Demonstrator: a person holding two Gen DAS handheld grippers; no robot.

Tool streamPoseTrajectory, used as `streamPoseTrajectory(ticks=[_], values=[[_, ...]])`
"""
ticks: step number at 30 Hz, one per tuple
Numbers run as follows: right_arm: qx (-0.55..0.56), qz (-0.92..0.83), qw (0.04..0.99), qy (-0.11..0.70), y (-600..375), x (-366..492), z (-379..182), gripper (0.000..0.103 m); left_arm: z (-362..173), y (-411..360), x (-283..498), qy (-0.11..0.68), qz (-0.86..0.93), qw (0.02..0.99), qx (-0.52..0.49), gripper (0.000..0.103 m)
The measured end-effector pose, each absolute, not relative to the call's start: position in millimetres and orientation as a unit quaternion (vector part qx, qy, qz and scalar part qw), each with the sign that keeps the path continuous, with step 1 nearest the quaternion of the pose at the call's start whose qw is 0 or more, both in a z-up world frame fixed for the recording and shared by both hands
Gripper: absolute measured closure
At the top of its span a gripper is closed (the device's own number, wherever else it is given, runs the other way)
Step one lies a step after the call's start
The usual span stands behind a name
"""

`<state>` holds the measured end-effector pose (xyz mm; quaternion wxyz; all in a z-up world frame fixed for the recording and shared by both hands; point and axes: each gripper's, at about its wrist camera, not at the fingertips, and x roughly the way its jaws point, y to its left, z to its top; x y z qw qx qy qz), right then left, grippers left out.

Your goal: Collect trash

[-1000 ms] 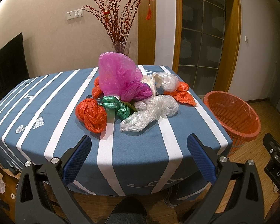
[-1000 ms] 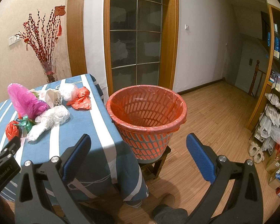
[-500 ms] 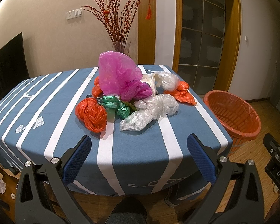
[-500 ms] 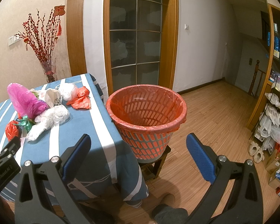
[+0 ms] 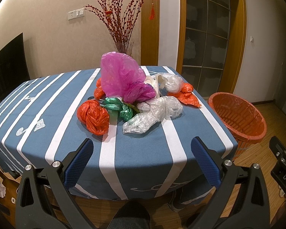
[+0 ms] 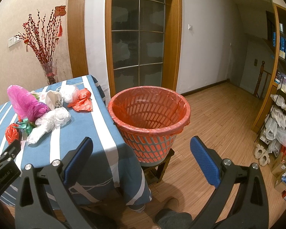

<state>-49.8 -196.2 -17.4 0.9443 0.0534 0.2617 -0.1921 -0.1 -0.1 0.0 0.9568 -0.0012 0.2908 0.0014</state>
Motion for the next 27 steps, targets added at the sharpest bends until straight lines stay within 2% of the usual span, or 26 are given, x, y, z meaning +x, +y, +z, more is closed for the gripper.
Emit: streamPoseTrajectory(ticks=[16, 27], values=[[0.048, -0.19, 0.944, 0.266, -194.7, -45.0, -23.0, 0.004, -6.2, 2.1, 4.8, 0.301, 0.002, 0.953, -0.007, 0.002], [0.029, -0.15, 0.95, 0.272, -170.8, -15.4, -22.6, 0.004, -15.9, 52.4, 28.1, 0.319, 0.029, 0.947, -0.034, 0.002]])
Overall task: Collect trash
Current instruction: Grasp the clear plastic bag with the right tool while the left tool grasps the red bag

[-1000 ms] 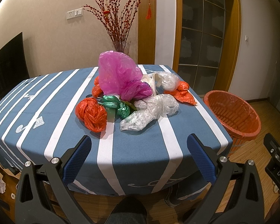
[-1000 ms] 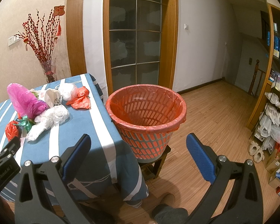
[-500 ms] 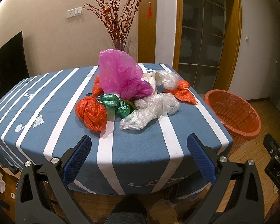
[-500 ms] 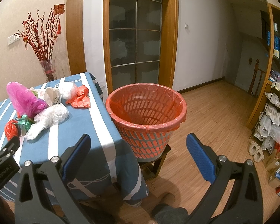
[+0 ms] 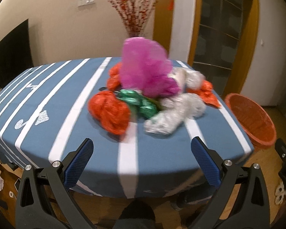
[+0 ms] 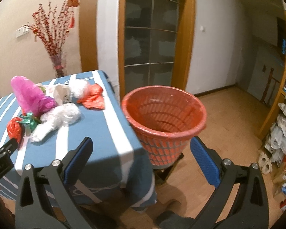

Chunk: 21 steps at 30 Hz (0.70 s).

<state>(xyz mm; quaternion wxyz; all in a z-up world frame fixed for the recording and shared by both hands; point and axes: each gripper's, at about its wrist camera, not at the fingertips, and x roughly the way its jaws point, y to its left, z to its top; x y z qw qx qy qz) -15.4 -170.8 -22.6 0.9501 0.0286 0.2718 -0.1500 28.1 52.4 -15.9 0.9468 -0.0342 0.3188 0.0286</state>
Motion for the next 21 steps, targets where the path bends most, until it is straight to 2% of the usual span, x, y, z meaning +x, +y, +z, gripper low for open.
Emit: streamPoseTrajectory(ticks=[12, 18, 21], values=[[0.023, -0.023, 0.952, 0.305, -103.9, 67.2, -25.0, 0.005, -17.2, 123.2, 61.9, 0.305, 0.092, 0.947, -0.049, 0.002], [0.045, 0.014, 0.933, 0.357, -81.0, 115.2, -47.5, 0.028, -25.7, 142.5, 79.2, 0.315, 0.092, 0.943, -0.057, 0.002], [0.058, 0.03, 0.927, 0.37, -69.9, 131.9, -56.5, 0.032, -28.2, 150.1, 84.8, 0.319, 0.077, 0.942, -0.07, 0.002]])
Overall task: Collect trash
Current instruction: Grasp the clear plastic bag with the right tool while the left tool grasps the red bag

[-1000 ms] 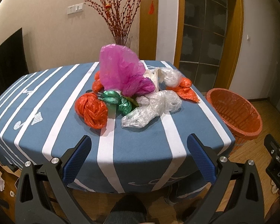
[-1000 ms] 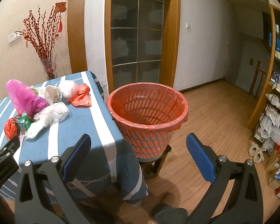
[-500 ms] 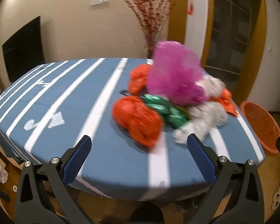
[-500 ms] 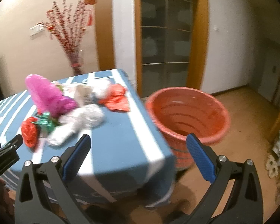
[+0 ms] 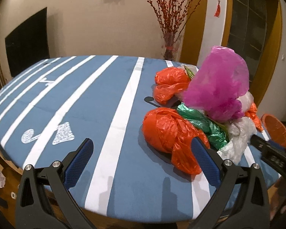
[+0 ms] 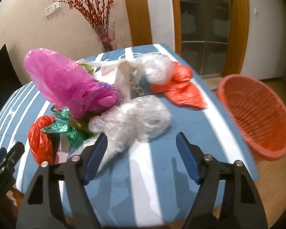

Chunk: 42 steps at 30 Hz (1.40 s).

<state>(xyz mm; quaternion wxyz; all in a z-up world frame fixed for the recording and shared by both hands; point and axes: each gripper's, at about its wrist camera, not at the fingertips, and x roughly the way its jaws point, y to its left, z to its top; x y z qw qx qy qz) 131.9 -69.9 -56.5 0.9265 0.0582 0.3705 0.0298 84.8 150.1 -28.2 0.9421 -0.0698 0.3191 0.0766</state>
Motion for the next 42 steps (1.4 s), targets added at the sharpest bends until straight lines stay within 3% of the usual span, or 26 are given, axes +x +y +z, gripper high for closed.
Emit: streamPoseTrajectory(ticks=[7, 9, 10, 11, 15, 23, 31, 34, 42], values=[[0.04, 0.024, 0.922, 0.385, -46.6, 161.4, -70.6, 0.032, -30.5, 156.8, 99.9, 0.325, 0.045, 0.939, -0.104, 0.002], [0.037, 0.023, 0.917, 0.396, -44.5, 166.6, -78.3, 0.049, -32.5, 157.0, 105.9, 0.33, 0.039, 0.937, -0.112, 0.002], [0.035, 0.024, 0.917, 0.396, -44.8, 165.5, -79.9, 0.052, -33.1, 156.4, 106.8, 0.331, 0.038, 0.936, -0.115, 0.002], [0.028, 0.024, 0.92, 0.39, -44.4, 163.4, -79.5, 0.066, -33.6, 156.5, 109.2, 0.333, 0.034, 0.935, -0.119, 0.002], [0.038, 0.031, 0.92, 0.389, -52.5, 158.1, -76.9, 0.081, -34.5, 153.6, 115.9, 0.338, 0.019, 0.932, -0.13, 0.002], [0.04, 0.009, 0.929, 0.368, -76.2, 135.9, -65.8, 0.084, -39.8, 133.0, 130.6, 0.359, 0.007, 0.928, -0.1, 0.006], [0.023, 0.001, 0.936, 0.35, -84.1, 116.9, -60.2, 0.084, -50.8, 130.7, 140.3, 0.39, 0.008, 0.916, -0.096, 0.044], [0.022, 0.001, 0.938, 0.346, -83.4, 115.1, -59.4, 0.084, -49.8, 134.9, 140.7, 0.39, 0.007, 0.915, -0.101, 0.051], [0.019, -0.01, 0.942, 0.334, -89.9, 108.8, -55.5, 0.084, -42.7, 150.0, 136.9, 0.378, 0.024, 0.92, -0.102, 0.053]])
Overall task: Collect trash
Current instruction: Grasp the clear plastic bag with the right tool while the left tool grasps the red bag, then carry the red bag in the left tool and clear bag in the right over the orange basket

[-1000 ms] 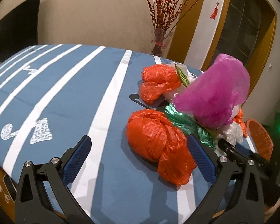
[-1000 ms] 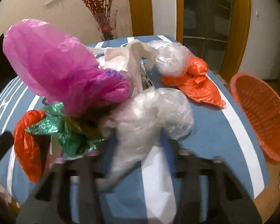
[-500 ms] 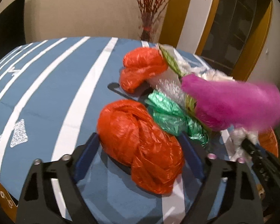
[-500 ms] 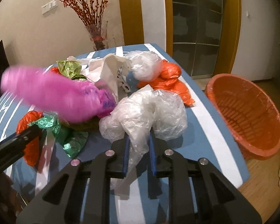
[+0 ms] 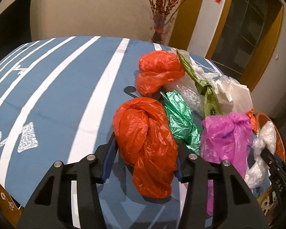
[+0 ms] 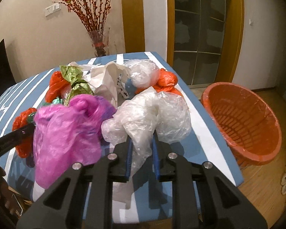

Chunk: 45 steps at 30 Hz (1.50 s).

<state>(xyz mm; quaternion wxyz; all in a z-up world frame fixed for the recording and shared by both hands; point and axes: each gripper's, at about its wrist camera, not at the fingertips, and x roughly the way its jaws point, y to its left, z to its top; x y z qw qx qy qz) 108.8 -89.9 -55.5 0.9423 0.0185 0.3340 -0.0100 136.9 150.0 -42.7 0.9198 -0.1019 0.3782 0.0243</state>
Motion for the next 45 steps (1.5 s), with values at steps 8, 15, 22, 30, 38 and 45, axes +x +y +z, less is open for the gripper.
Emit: streamPoseTrajectory(ticks=[8, 15, 22, 30, 38, 45], values=[[0.021, -0.017, 0.942, 0.336, -94.8, 106.4, -55.8, 0.084, -44.2, 155.8, 134.7, 0.381, 0.031, 0.919, -0.098, 0.051], [0.021, -0.018, 0.941, 0.336, -94.1, 105.0, -57.1, 0.084, -51.3, 158.9, 128.3, 0.387, 0.031, 0.916, -0.095, 0.048], [0.025, -0.021, 0.941, 0.336, -95.3, 104.3, -56.8, 0.084, -50.3, 161.0, 120.8, 0.384, 0.029, 0.918, -0.094, 0.05], [0.027, -0.021, 0.945, 0.325, -98.9, 100.8, -50.3, 0.084, -40.5, 169.1, 115.5, 0.371, 0.037, 0.923, -0.095, 0.058], [0.026, -0.026, 0.952, 0.303, -113.4, 96.2, -34.0, 0.084, -0.7, 171.2, 118.6, 0.325, 0.053, 0.939, -0.1, 0.058], [0.034, -0.045, 0.956, 0.288, -139.4, 88.9, -24.8, 0.084, 27.4, 122.9, 121.6, 0.3, -0.008, 0.95, -0.085, 0.058]])
